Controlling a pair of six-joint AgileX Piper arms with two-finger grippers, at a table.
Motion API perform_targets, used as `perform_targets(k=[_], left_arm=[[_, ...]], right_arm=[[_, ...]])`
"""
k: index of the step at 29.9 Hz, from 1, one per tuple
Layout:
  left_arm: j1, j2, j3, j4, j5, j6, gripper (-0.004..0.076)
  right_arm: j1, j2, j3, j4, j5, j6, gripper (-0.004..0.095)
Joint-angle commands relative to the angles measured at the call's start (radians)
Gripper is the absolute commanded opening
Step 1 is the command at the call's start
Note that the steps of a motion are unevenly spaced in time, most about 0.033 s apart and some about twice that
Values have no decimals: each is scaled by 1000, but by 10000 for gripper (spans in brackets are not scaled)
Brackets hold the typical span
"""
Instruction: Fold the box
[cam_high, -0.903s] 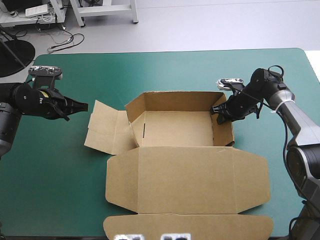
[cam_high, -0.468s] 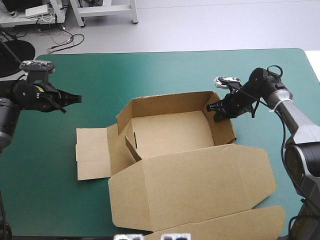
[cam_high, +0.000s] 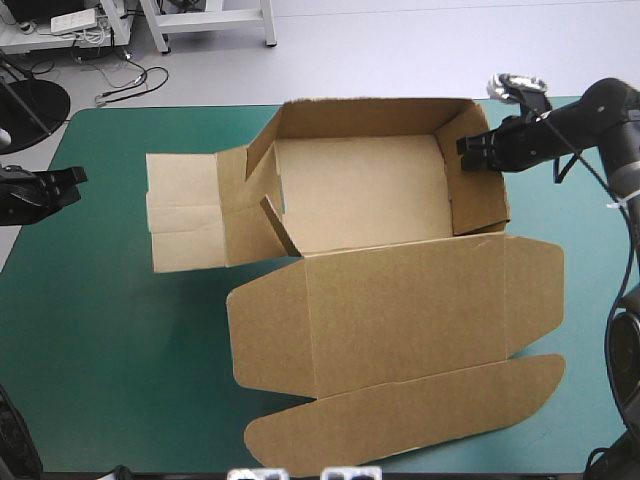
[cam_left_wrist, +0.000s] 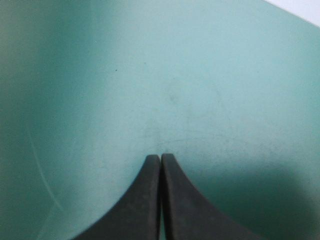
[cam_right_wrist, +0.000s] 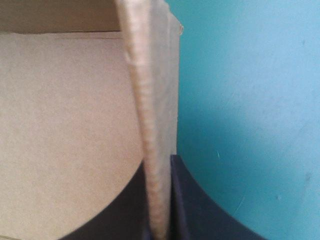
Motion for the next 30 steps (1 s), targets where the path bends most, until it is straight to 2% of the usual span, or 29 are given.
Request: perform_targets(k=[1,6,10,17,24,30], left_arm=[[41,-8,-24,-236,10,67,-8],[43,51,-24,-503,129,189,-9],[36,92,-24,-695,221,240,-9],[-85,94,-24,-857,219,264,-9],[-221,80,-24,-919,219,264,-10],[-274,53,-24,-934,219,264,-10]], right_arm=[[-45,-87,-100,150,25,-1,-20],[-77,-115,-183,260,25,2,-20],[-77,-117,-223,297,23,21,-20],[-75,-117,-228,339,23,21,-17],[-74,-117,-228,339,17,36,-17],[-16,-116,-228,259,-25,47,-16]])
